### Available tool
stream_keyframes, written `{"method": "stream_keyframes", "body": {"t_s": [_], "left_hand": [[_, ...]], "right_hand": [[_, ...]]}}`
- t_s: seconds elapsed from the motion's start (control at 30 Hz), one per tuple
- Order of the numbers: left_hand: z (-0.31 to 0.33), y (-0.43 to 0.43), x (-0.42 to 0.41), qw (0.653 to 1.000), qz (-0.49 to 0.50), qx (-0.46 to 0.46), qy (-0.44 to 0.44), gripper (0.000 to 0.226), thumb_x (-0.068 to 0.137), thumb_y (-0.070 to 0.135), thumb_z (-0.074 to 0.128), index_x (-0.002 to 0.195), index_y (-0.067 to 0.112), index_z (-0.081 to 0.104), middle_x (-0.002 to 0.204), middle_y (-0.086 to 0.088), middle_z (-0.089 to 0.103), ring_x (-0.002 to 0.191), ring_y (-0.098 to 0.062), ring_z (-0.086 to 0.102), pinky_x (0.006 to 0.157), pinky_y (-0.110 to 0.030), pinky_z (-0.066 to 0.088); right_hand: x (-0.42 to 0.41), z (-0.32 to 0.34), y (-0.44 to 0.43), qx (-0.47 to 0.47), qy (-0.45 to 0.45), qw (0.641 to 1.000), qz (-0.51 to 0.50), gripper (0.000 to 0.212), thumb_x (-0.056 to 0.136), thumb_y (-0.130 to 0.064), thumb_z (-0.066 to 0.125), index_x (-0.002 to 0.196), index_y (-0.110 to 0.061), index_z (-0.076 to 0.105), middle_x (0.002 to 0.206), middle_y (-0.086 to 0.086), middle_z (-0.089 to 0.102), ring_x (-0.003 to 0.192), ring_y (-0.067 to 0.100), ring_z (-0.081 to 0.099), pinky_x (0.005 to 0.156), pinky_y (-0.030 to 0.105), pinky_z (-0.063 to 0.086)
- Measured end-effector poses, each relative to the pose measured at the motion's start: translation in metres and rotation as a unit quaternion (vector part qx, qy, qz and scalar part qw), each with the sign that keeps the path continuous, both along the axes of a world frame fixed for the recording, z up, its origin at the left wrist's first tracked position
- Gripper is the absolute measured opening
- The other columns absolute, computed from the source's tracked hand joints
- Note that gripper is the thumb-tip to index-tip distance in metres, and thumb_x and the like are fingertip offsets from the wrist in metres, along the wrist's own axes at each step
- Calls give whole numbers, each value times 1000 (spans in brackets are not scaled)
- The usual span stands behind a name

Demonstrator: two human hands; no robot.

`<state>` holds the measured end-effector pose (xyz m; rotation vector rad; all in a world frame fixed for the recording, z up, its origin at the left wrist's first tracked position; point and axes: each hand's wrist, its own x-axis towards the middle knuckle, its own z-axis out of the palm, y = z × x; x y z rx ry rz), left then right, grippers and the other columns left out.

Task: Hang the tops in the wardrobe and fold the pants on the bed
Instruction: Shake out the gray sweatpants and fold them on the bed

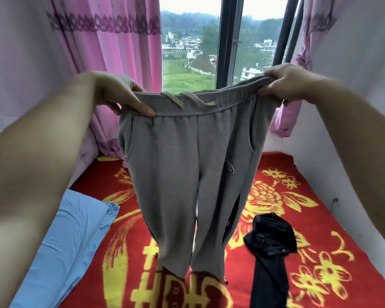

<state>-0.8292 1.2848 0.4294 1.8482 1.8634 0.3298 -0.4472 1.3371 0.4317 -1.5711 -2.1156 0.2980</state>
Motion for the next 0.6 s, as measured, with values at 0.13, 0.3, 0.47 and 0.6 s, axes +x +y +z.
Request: {"method": "stream_keyframes", "body": {"t_s": [0.13, 0.3, 0.47, 0.6], "left_hand": [[-29, 30, 12, 998, 8, -62, 0, 36, 71, 30, 85, 104, 21, 74, 99, 1, 76, 94, -19, 71, 81, -38, 57], [-102, 81, 30, 994, 67, -75, -47, 13, 82, 8, 77, 92, 14, 71, 83, -7, 69, 73, -20, 65, 56, -32, 57], [-133, 126, 63, 956, 181, 226, -52, 26, 84, -3, 53, 101, 10, 68, 95, -16, 68, 91, -32, 67, 70, -33, 53], [-76, 136, 86, 798, 235, 536, -143, 33, 81, 0, 42, 111, -6, 54, 111, -20, 58, 104, -33, 53, 81, -18, 28]], "right_hand": [[15, -15, 32, -123, 2, 992, 29, 4, 92, -15, 68, 94, -19, 67, 83, 8, 63, 59, 20, 59, 41, 26, 51], [9, -90, 88, -213, -6, 977, 8, 14, 96, -8, 59, 108, -7, 66, 96, 17, 68, 72, 26, 68, 65, 39, 61], [8, -115, 132, 42, 0, 998, -37, 36, 94, -3, 47, 120, -14, 69, 117, 17, 68, 104, 29, 61, 91, 31, 48], [9, -75, 137, 359, 159, 920, -8, 39, 94, -8, 41, 128, -3, 61, 126, 23, 56, 119, 30, 54, 100, 13, 36]]}}
